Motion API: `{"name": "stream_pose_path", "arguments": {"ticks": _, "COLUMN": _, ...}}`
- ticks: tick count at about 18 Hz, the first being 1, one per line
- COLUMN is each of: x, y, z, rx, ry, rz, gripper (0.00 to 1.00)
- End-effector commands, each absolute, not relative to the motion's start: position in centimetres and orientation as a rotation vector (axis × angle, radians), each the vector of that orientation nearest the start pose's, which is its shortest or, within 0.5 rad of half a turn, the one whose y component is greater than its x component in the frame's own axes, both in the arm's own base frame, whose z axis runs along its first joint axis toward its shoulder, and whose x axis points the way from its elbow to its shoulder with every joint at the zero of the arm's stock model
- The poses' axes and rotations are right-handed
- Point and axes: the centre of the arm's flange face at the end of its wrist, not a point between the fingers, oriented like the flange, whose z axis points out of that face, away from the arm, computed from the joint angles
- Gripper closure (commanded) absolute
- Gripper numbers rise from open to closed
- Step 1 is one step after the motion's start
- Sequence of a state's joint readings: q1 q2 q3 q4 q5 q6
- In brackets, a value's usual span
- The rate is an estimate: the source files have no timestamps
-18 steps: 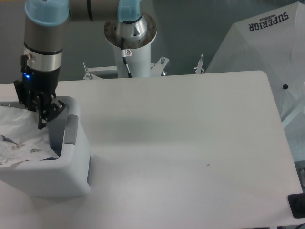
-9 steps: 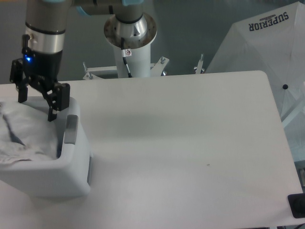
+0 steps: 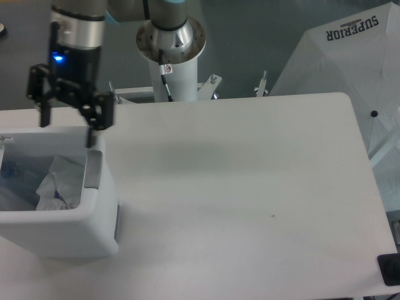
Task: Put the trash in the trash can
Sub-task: 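Open the gripper and raise it out of the bin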
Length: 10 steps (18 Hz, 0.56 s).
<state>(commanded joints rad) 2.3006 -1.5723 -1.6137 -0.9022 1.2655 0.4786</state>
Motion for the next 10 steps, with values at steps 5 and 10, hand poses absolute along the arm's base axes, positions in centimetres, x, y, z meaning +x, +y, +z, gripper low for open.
{"name": "stream_pose_path", "arguments": {"ticks": 5, "x": -31.4, "y": 48.4, "z": 55.5, "rx": -2.44, "ry": -0.229, "rz": 0.26, "gripper": 0.0}}
{"name": "stream_pose_path", "arguments": {"ticks": 10, "x": -34.7, "y": 46.8, "z": 56.3, "rx": -2.443, "ry": -0.177, "rz": 0.343, "gripper": 0.0}}
